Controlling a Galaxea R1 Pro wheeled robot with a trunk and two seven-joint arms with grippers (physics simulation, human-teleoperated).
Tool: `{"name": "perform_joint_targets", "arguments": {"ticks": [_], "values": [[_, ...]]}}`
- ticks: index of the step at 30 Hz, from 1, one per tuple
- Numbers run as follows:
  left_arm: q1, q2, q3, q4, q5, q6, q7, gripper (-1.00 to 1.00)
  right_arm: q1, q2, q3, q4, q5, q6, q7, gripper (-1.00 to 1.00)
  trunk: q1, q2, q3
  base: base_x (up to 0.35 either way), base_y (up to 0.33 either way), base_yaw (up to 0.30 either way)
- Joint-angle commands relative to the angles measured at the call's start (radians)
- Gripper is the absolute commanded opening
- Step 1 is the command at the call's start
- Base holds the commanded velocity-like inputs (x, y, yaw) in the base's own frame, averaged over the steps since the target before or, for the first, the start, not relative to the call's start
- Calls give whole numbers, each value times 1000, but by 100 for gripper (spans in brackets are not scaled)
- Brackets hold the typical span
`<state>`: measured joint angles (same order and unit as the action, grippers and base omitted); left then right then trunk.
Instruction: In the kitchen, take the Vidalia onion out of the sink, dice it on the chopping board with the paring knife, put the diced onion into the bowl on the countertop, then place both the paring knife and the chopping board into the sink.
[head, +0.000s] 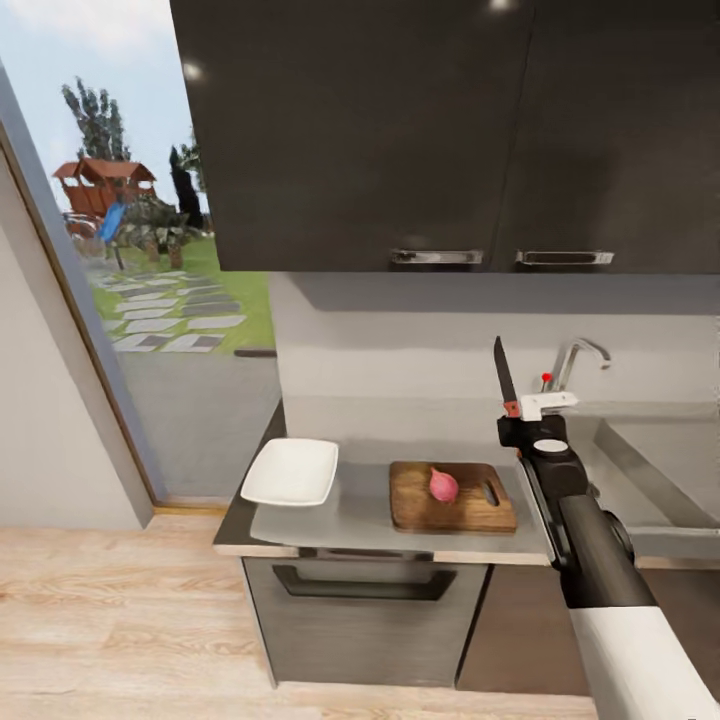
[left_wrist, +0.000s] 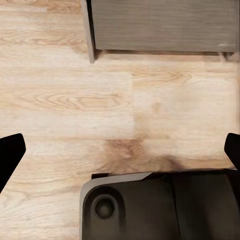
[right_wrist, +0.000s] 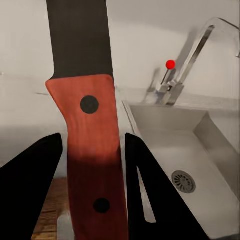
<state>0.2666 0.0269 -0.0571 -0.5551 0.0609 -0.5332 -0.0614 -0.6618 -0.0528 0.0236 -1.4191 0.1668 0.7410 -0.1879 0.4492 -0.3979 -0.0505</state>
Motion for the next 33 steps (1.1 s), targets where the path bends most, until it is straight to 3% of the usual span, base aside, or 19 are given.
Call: {"name": "perform_joint_targets", "arguments": {"ticks": [1, 8, 9, 22, 23, 24, 27, 30, 33], "values": [[0, 1, -3, -2, 7, -1, -3, 100, -1, -1, 12, 3, 8, 7, -3, -100, 1, -2, -2, 94, -312, 0], [0, 1, -3, -2, 7, -1, -3, 100, -1, -1, 211, 89, 45, 4, -62, -100, 1, -2, -2, 80, -278, 0], [0, 1, -3, -1, 7, -1, -3, 100, -1, -1, 290, 116, 63, 2, -123, -100, 1, -2, -2, 11, -47, 0], [0, 1, -3, 0, 8, -1, -3, 100, -1, -1, 335, 171, 70, -55, -153, -100, 1, -2, -2, 2, -7, 0], [0, 1, -3, 0, 8, -1, -3, 100, -1, -1, 349, 180, 70, -55, -154, -100, 1, -2, -2, 0, 0, 0], [0, 1, -3, 0, 8, -1, -3, 100, -1, -1, 393, 203, 71, -56, -157, -100, 1, -2, -2, 0, 0, 0], [0, 1, -3, 0, 8, -1, -3, 100, -1, -1, 448, 246, 71, -58, -176, -100, 1, -2, -2, 0, 0, 0], [0, 1, -3, 0, 8, -1, -3, 100, -1, 0, 481, 289, 71, -66, -202, -100, 1, -2, -2, 0, 0, 0], [0, 1, -3, 0, 8, -1, -3, 100, -1, 1, 484, 302, 71, -70, -206, -100, 1, -2, -2, 0, 0, 0]]}}
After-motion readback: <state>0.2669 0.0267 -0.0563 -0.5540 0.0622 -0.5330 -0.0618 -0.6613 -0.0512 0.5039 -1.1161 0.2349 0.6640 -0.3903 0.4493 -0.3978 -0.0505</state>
